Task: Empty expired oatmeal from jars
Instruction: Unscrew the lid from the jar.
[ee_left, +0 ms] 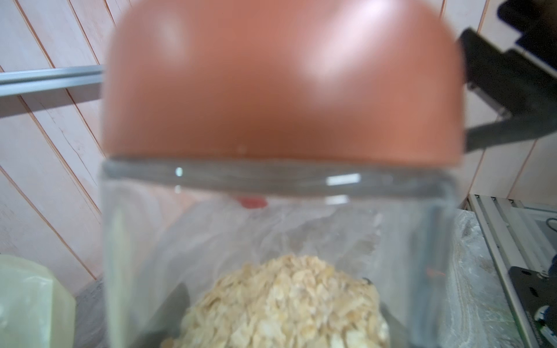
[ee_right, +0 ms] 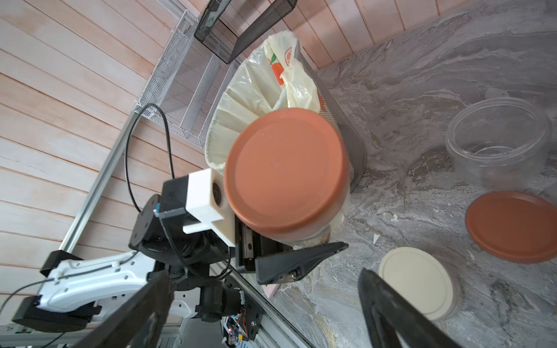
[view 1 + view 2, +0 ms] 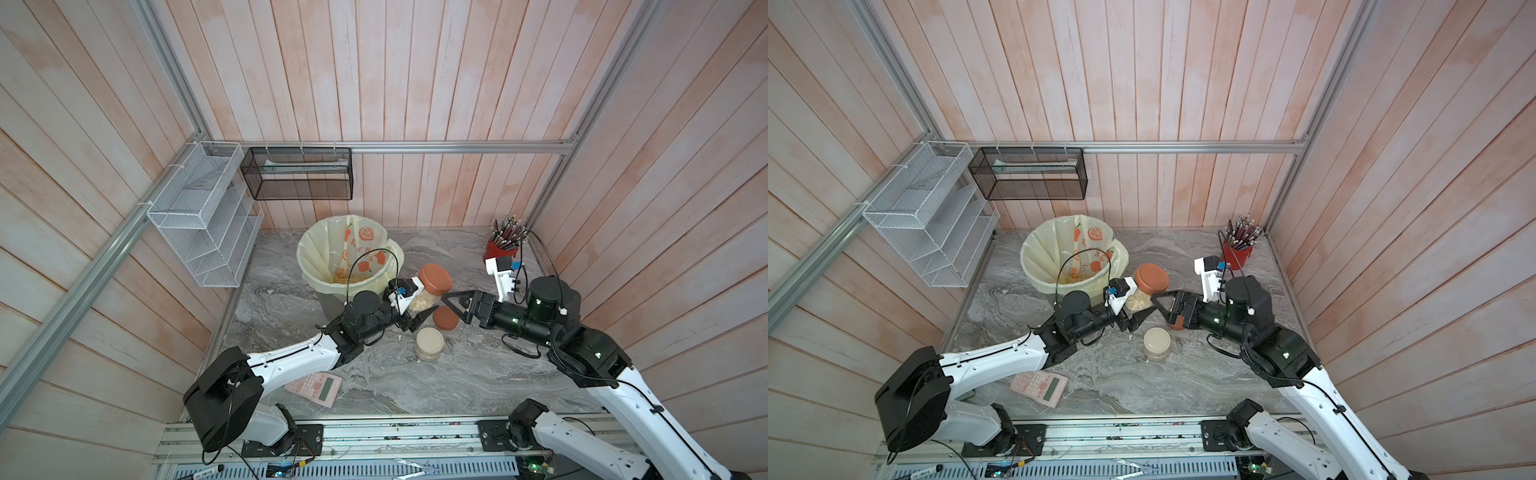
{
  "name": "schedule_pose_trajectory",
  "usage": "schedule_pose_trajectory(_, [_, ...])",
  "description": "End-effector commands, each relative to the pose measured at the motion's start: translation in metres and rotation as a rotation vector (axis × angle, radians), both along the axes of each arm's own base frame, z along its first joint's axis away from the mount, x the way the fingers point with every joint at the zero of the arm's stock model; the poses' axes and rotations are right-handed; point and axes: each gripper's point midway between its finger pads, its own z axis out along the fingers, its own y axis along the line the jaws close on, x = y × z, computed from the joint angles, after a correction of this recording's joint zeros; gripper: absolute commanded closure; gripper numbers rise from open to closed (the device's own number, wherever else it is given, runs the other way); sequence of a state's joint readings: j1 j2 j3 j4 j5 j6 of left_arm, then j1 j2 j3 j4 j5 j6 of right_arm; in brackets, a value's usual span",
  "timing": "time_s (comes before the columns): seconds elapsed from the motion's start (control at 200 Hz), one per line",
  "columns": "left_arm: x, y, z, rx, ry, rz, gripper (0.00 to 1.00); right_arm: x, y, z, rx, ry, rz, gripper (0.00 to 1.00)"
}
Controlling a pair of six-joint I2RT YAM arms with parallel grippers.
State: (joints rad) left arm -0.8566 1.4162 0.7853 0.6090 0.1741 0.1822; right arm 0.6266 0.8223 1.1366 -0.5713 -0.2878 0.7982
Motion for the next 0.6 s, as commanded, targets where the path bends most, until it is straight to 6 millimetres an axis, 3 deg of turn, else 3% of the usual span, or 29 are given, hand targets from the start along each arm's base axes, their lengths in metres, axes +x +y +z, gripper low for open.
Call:
schedule_pose_trajectory(0.0, [0.0, 0.009, 0.056, -0.08, -0.196, 0.037, 0.79, 0.005, -0.014, 0.007, -0.007, 0.099, -0.088, 0.02])
schedule_pose_trajectory(0.12, [0.002, 0.012, 0.058, -0.059, -0.252, 0.062, 0.79, 0.014, -0.017, 0.01, -0.017, 0.174, -0.113, 0.02])
schedule_pose_trajectory(0.28, [0.004, 0.011, 0.057, -0.026, -0.302, 0.079, 0.79, 0.027, -0.005, 0.01, -0.061, 0.239, -0.083, 0.02])
schedule_pose_trajectory(0.59, [0.003, 0.009, 0.058, 0.003, -0.348, 0.09, 0.79, 0.054, 0.015, -0.008, -0.191, 0.308, -0.028, 0.02])
